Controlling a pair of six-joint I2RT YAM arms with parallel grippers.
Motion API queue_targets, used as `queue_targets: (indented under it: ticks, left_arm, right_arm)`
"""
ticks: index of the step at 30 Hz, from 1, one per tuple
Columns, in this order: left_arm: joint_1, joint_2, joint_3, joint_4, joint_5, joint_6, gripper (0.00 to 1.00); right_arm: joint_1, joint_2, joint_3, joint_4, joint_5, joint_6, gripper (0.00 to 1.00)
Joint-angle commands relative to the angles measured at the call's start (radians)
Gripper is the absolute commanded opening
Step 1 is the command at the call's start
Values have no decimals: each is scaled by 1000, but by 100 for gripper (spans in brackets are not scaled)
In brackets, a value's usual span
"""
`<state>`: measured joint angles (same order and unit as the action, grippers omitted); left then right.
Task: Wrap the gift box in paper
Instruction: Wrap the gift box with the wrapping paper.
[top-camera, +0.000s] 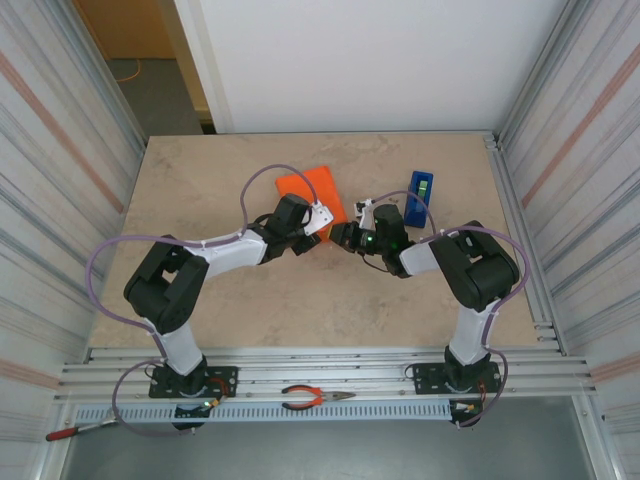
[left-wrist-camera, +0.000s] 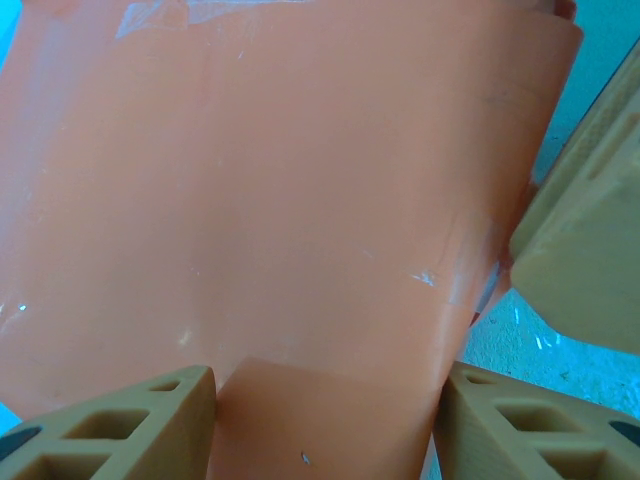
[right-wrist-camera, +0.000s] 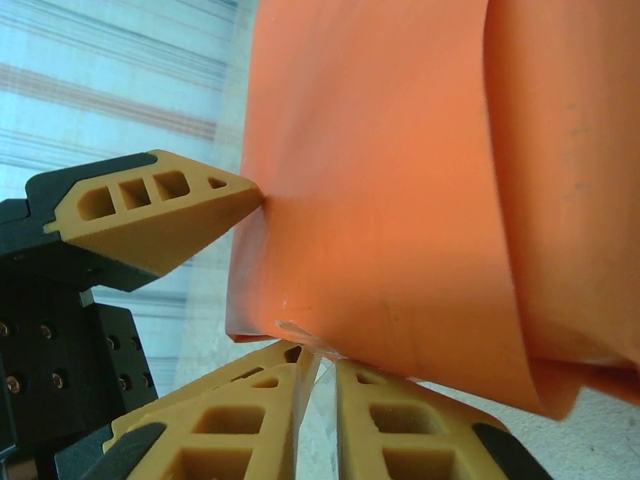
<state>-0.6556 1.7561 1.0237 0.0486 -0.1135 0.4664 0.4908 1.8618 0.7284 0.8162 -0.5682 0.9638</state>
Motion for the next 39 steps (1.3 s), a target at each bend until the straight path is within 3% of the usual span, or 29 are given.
queue_targets:
  ticks: [1,39]
  left_arm:
    - [7,4,9,-51,23,-23,57]
    - [7,9,14,-57,26,-24,55]
  right_arm:
    - [-5,-14,-15,3,18,10,19]
    - [-17,-14,-3,54,-4,70,33]
